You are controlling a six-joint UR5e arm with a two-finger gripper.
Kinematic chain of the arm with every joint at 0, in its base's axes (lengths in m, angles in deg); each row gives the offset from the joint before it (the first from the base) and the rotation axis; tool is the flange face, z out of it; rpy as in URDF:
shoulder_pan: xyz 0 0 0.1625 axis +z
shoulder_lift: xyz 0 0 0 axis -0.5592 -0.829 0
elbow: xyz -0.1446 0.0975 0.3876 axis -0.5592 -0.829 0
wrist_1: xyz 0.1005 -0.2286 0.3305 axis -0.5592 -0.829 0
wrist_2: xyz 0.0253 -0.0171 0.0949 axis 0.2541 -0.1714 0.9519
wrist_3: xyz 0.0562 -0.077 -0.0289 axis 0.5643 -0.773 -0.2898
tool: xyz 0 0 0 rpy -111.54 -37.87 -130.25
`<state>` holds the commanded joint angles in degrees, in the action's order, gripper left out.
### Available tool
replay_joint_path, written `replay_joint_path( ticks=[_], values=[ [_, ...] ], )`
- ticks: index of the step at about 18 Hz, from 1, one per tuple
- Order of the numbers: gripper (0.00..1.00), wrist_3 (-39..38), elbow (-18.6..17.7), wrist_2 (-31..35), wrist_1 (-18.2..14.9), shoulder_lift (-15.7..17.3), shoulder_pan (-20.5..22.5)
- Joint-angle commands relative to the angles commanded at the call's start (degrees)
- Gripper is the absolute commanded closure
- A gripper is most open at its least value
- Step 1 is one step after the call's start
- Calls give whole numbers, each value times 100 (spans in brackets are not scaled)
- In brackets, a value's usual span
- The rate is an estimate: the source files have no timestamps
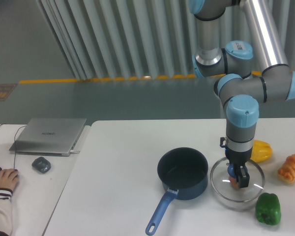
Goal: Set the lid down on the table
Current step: 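Lower the glass lid onto the table beside the saucepan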
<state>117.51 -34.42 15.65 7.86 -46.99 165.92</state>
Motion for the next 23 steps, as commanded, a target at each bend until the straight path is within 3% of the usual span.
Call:
replay_joint_path(
  ticks=[4, 6, 15, 23],
  values=[
    [49, -18, 9, 9, 27, -79, -26],
    [57, -27, 17, 17, -8, -53, -26],
    [57, -281, 316, 18, -254, 44, -35],
    [57, -957, 571, -26, -220, -149, -281]
  ],
)
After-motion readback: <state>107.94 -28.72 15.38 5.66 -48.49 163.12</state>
